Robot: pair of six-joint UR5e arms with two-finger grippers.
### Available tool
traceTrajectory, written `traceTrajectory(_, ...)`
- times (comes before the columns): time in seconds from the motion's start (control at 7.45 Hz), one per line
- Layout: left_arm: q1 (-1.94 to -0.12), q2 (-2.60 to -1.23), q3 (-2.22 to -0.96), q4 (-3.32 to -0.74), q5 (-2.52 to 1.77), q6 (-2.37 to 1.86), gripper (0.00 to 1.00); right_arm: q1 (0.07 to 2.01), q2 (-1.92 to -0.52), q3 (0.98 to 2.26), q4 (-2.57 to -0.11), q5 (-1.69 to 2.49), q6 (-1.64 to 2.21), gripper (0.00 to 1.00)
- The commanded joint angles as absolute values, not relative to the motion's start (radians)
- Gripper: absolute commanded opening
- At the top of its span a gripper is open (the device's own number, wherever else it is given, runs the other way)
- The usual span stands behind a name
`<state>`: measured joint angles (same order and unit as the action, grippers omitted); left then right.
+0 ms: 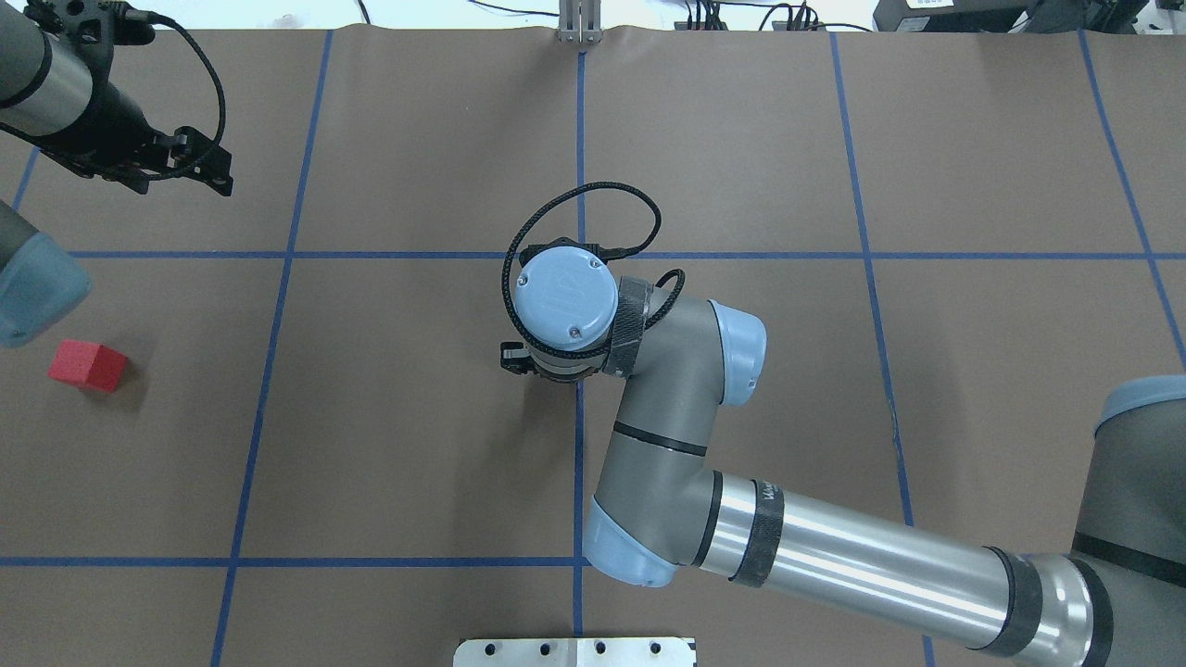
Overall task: Form red blocks into L shape at center
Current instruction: 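Carry the red cube with the right gripper to the first cube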
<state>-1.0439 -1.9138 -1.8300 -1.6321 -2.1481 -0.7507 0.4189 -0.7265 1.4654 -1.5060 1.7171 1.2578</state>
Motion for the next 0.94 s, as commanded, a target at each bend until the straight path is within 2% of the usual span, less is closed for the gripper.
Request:
traceTrajectory(0.0,-1.040,-1.914,-1.827,-1.632,-2.148,-0.753,1.00,0.442,-0.726,1.447,-1.465,1.694,1.256,0.00)
traceTrajectory(0.8,-1.039,-1.914,-1.822,-1.632,-2.148,-0.752,1.00,0.463,-0.721,1.396,-1.451,1.704,1.243,0.00)
